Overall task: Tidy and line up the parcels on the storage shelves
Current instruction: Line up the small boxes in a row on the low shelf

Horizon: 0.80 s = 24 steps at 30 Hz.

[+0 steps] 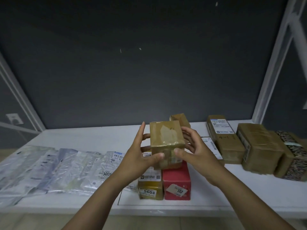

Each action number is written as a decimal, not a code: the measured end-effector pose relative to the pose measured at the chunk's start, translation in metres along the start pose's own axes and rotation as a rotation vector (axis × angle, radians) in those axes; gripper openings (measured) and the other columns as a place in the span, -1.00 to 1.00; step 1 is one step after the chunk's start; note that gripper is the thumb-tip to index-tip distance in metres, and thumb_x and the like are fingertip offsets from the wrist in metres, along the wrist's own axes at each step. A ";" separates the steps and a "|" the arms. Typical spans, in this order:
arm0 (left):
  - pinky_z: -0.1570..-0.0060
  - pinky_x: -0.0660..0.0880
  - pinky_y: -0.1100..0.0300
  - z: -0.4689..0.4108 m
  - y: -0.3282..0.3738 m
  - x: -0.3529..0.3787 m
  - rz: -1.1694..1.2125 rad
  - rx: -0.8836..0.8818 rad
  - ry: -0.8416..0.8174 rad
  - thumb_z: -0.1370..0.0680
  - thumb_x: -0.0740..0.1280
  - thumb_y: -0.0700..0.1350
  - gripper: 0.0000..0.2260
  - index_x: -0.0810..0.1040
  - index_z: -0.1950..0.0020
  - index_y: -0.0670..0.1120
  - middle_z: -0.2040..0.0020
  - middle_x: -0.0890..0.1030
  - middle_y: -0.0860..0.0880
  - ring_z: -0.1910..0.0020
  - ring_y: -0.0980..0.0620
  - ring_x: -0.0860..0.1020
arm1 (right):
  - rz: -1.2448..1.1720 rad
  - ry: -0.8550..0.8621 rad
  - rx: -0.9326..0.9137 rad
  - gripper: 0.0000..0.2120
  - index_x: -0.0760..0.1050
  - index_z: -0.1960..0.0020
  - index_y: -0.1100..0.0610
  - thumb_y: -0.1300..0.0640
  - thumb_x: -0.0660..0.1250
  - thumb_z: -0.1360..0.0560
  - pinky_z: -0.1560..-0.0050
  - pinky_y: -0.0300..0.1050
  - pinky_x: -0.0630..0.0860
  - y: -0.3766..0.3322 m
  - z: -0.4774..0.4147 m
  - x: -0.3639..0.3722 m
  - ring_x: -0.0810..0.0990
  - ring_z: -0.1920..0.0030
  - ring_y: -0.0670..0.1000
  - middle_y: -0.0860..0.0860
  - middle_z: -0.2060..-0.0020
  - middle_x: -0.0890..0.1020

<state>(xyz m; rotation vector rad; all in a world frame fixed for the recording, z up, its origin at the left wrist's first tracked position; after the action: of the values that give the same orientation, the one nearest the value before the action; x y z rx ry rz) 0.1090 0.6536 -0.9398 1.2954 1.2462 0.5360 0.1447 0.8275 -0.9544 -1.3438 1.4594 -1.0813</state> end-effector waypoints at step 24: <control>-0.16 0.54 0.18 -0.002 -0.001 0.042 0.033 -0.002 -0.023 -0.38 0.53 -0.03 -0.45 0.45 -0.32 0.25 -0.35 0.47 0.17 -0.19 0.22 0.54 | -0.102 0.056 0.331 -0.56 0.34 -0.41 -0.20 -0.12 0.25 -0.55 -0.10 0.00 0.60 0.018 0.021 -0.037 0.67 -0.06 -0.04 -0.06 -0.17 0.62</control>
<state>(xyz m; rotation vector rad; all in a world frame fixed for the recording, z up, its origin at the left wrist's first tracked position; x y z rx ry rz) 0.1202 0.6912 -0.9559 1.3192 1.2068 0.5436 0.1624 0.8641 -0.9764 -1.1675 1.1966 -1.3692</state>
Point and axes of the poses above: each hand's wrist, its own z-axis away from the middle knuckle, its own x-axis out of the palm, y = z × x, the point moved 6 cm from there along -z, towards the middle knuckle
